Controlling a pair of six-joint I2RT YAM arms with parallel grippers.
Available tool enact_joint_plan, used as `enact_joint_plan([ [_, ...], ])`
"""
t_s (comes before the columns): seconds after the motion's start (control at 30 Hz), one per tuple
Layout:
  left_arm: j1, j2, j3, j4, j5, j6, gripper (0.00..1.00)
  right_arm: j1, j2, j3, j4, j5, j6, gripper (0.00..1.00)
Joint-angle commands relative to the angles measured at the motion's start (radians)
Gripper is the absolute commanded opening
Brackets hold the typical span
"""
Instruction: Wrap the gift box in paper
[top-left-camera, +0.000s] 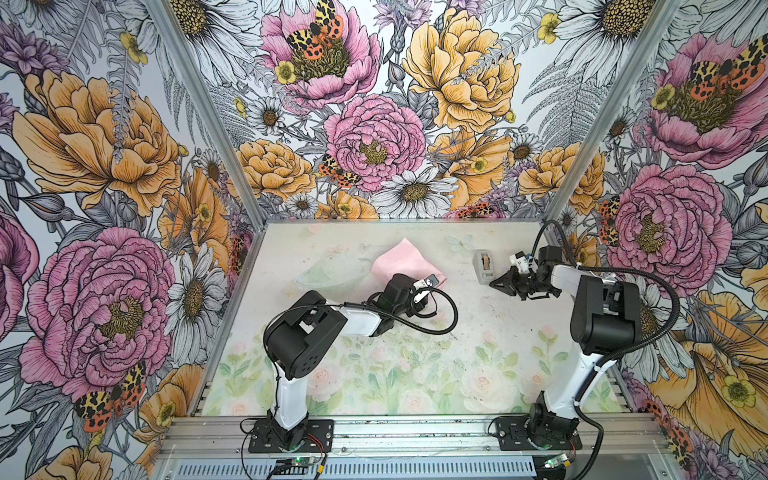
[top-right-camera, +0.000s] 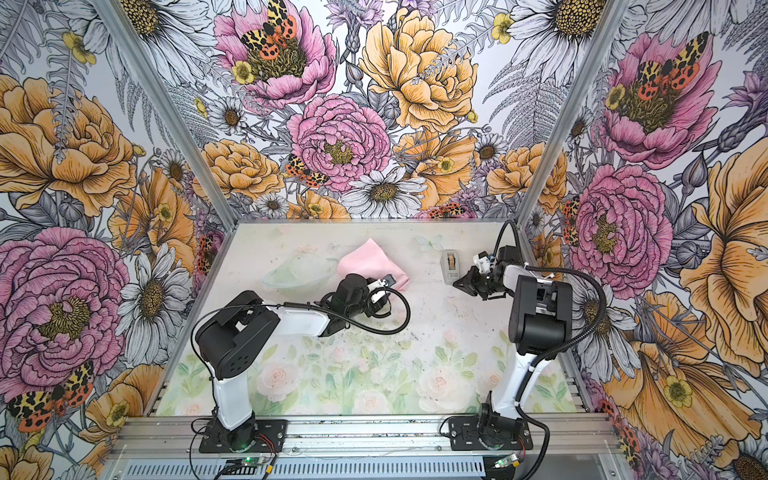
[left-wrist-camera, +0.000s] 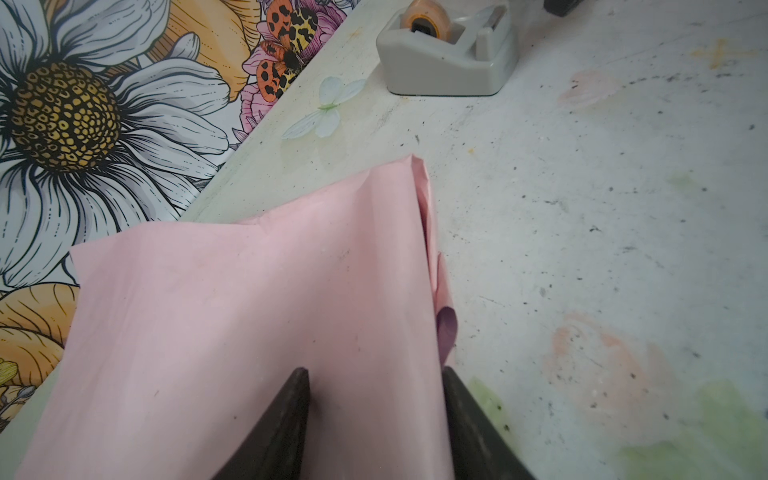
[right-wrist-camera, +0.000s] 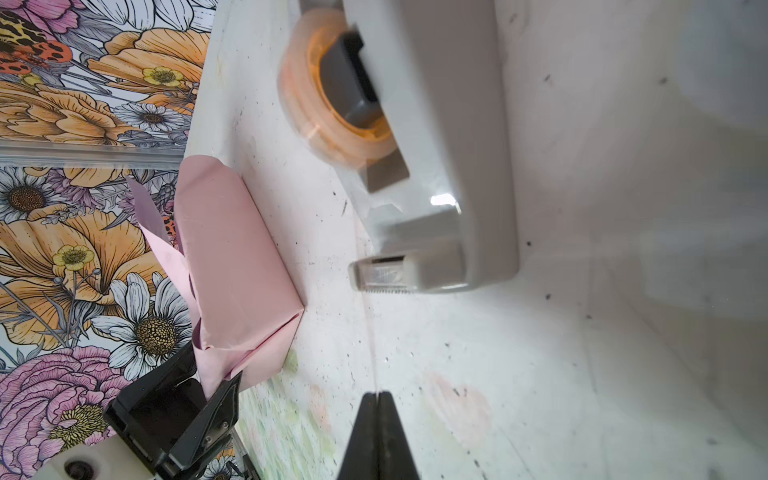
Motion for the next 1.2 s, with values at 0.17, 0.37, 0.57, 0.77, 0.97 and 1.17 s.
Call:
enact_joint_plan([
  [0.17, -0.001, 0.073, -0.04, -0.171, 0.05, -0.044, 0.49, -0.006, -0.009, -0.029, 0.003, 0.013, 0.012, 0.0],
  [0.37, -0.002, 0.073, -0.04, -0.171, 0.05, -0.044, 0.49, -0.007, 0.013, -0.027, 0.018, 0.044, 0.03, 0.0],
  [0.57, -0.001, 0.075, -0.039, -0.172, 0.05, -0.045, 0.49, -0.008, 0.044, -0.029, 0.056, 0.057, 0.058, 0.0],
  [0.77, -0.002, 0.074, -0.039, -0.171, 0.05, -0.045, 0.49, -0.009, 0.055, -0.024, 0.068, 0.103, 0.088, 0.0],
  [0.97, -0.002, 0.075, -0.039, -0.173, 0.05, -0.045, 0.49, -0.011, 0.057, -0.02, 0.071, 0.158, 0.122, 0.0],
  [1.17, -0.001, 0.075, -0.038, -0.174, 0.05, -0.045, 0.49, -0.016, 0.048, -0.02, 0.075, 0.189, 0.152, 0.0],
])
